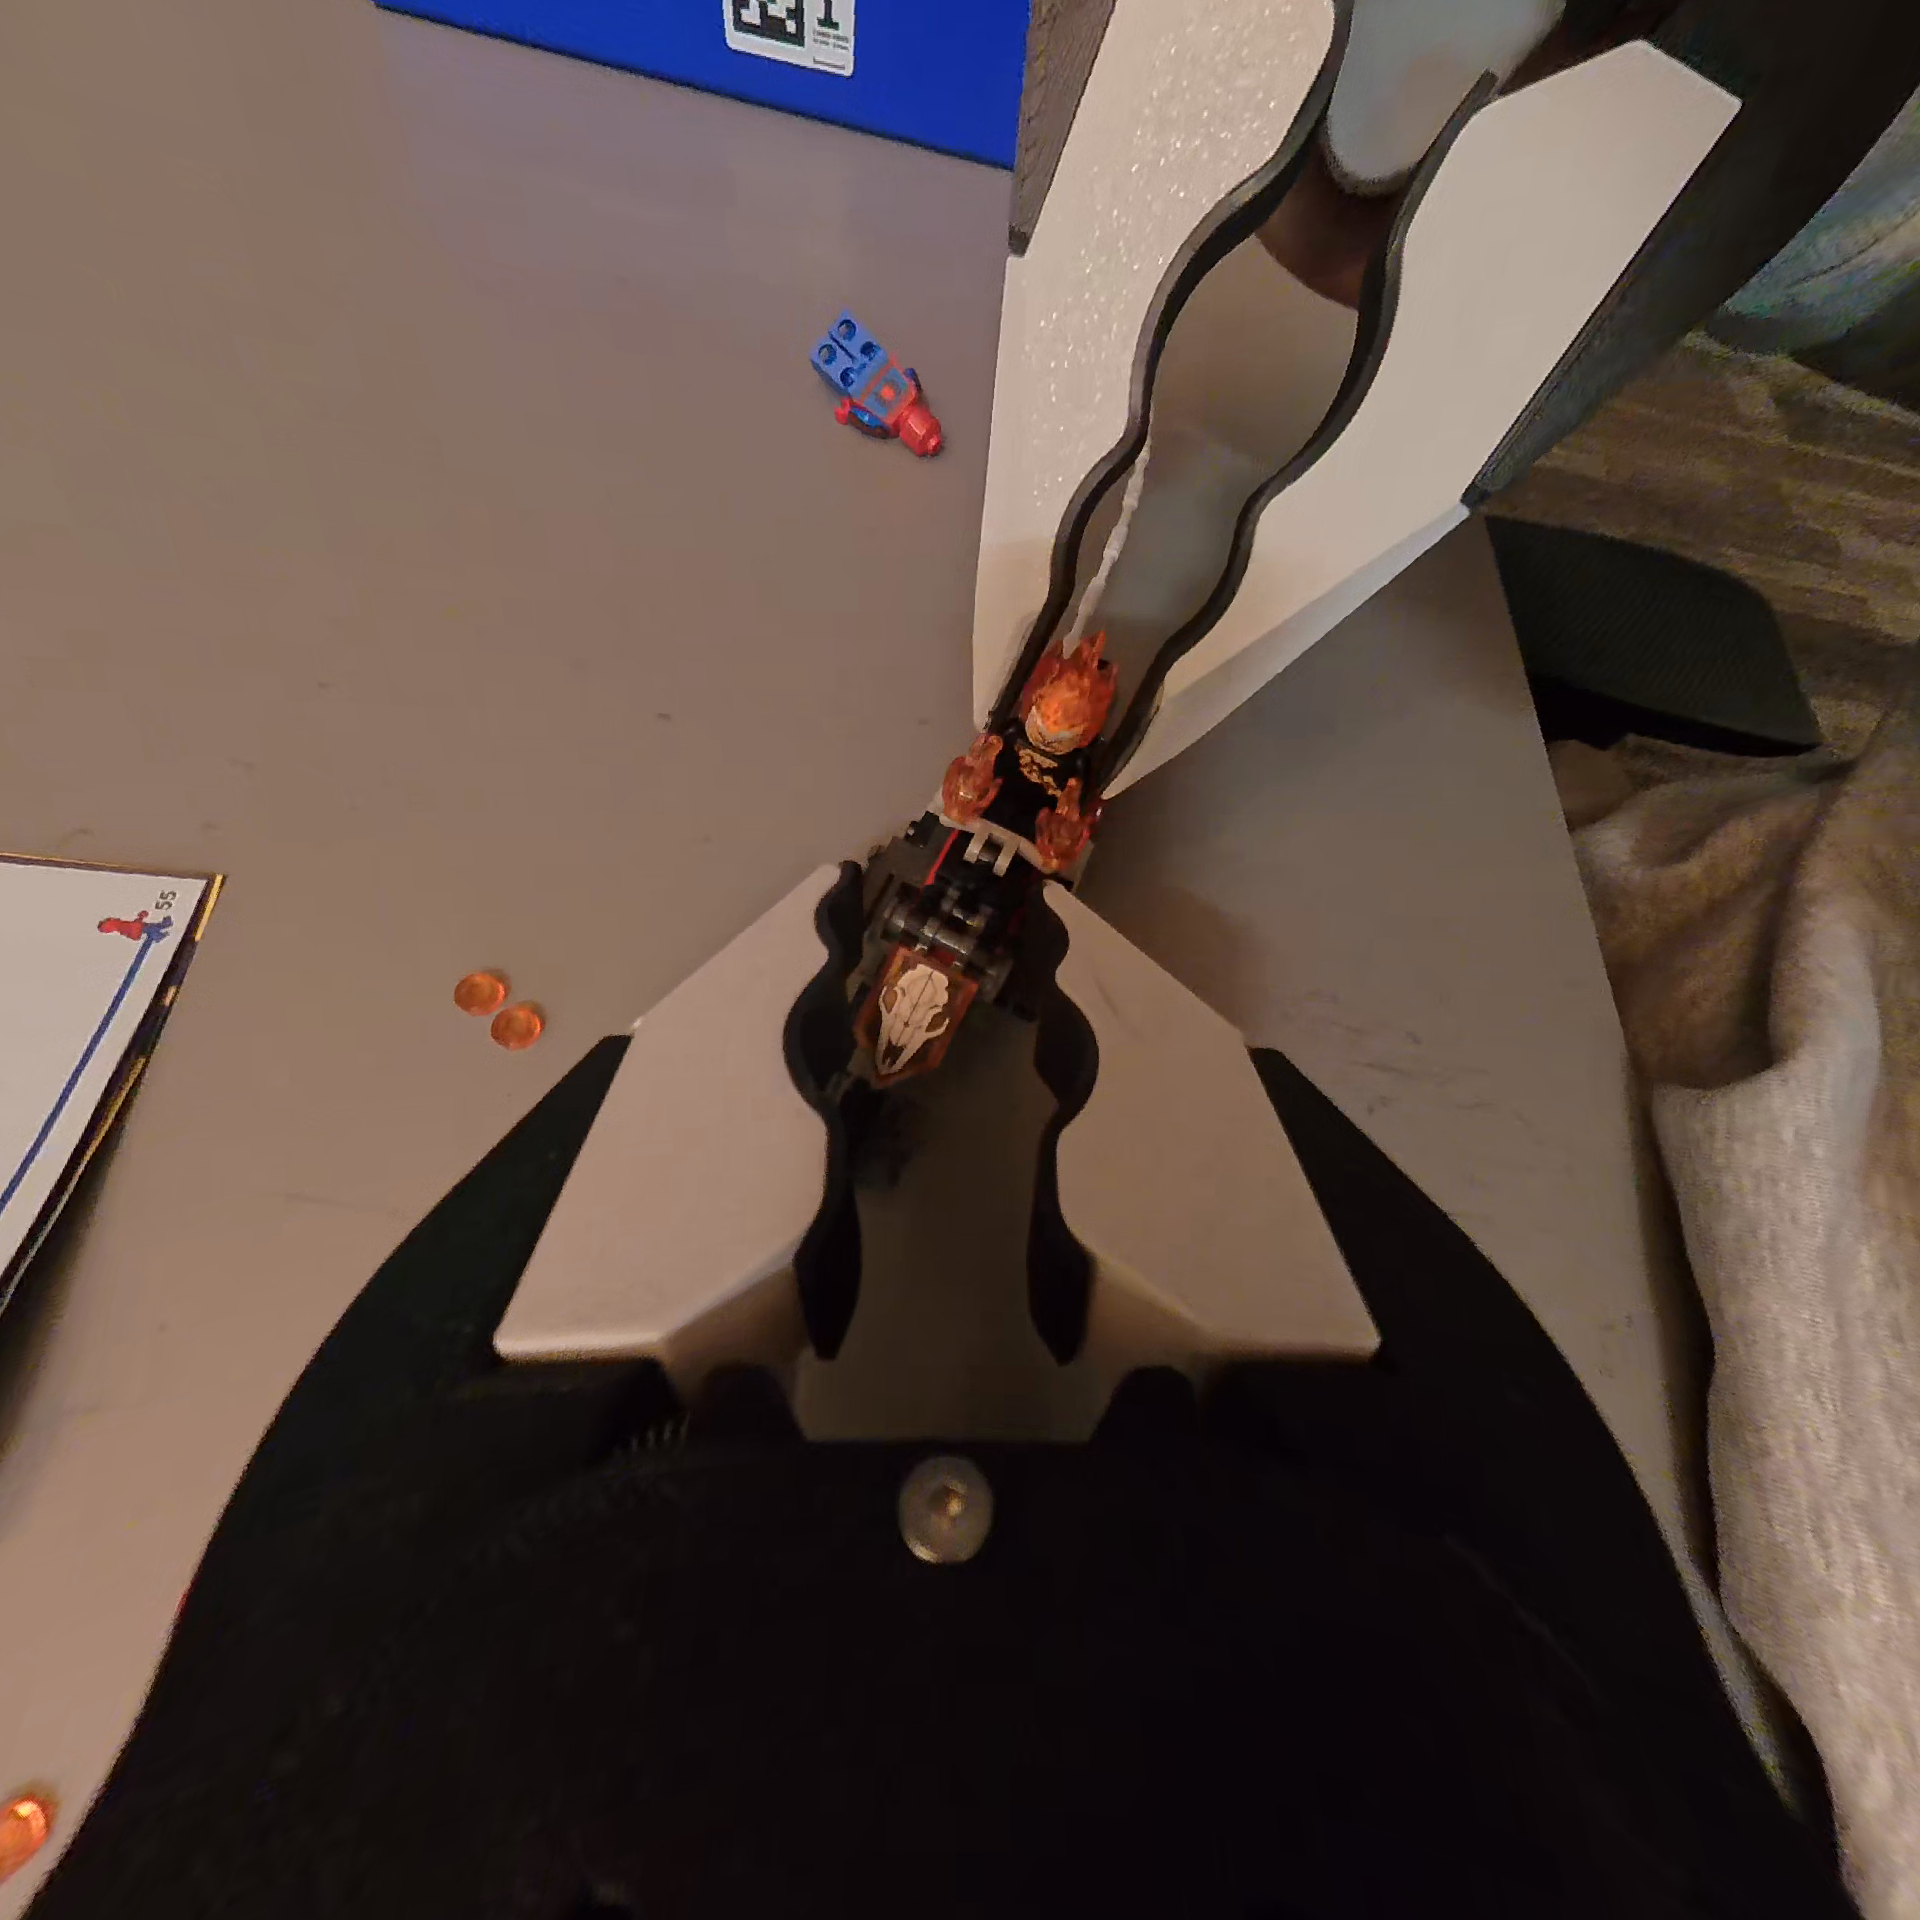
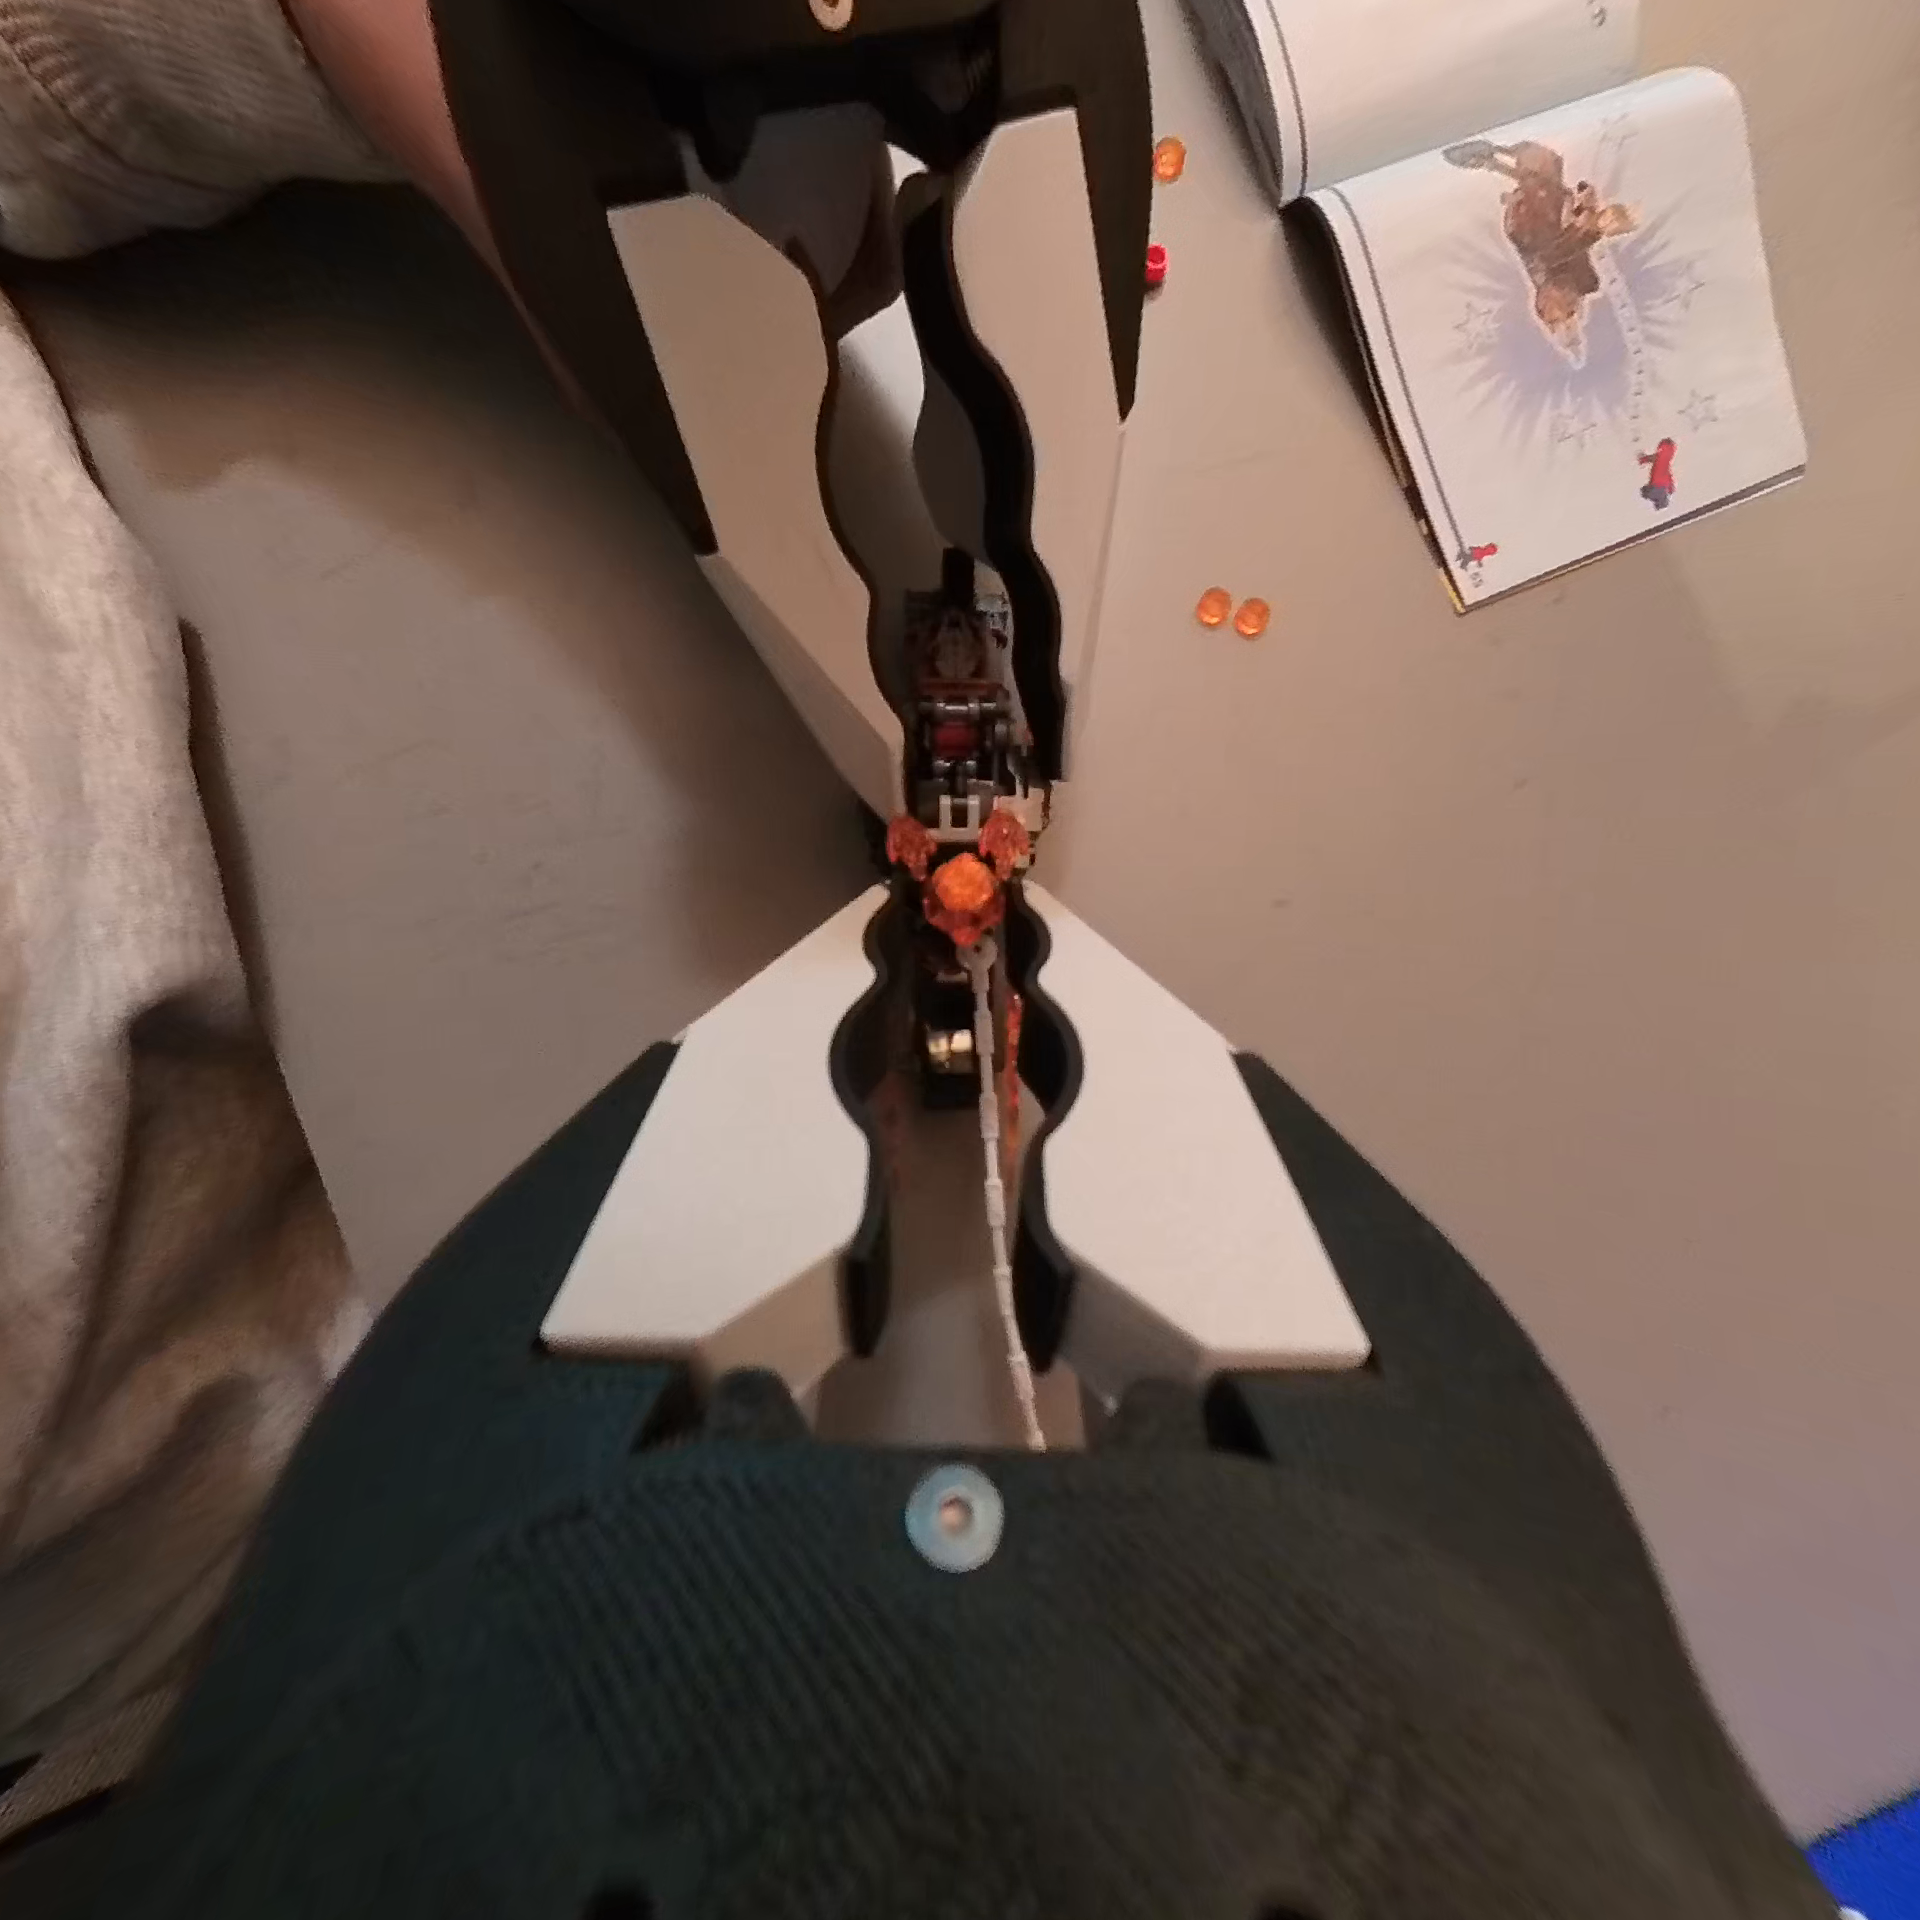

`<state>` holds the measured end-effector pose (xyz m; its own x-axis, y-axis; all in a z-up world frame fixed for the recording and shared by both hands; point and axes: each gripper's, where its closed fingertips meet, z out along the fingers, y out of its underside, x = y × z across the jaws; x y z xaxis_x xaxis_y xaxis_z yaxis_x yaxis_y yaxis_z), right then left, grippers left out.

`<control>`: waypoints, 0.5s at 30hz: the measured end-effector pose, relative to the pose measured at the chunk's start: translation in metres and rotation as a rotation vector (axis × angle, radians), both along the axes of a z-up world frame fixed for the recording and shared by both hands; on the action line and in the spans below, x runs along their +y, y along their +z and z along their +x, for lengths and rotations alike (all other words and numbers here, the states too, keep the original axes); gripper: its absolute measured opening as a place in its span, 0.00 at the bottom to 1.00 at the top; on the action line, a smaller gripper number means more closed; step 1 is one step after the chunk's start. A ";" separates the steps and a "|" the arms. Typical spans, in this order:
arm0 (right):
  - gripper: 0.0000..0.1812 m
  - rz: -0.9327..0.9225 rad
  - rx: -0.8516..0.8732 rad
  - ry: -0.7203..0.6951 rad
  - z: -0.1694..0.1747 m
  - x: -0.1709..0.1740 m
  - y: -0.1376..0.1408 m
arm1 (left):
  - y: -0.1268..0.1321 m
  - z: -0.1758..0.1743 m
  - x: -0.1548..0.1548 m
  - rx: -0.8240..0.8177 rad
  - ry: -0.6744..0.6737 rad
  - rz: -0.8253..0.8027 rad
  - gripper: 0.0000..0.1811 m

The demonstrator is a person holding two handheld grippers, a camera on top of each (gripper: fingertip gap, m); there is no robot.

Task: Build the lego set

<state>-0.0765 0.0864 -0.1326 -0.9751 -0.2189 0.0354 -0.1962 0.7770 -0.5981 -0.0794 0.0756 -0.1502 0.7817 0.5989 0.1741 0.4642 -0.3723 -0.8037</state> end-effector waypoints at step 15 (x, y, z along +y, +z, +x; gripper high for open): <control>0.09 0.023 -0.092 -0.047 -0.001 0.001 -0.002 | 0.000 0.000 0.000 0.004 0.002 -0.004 0.16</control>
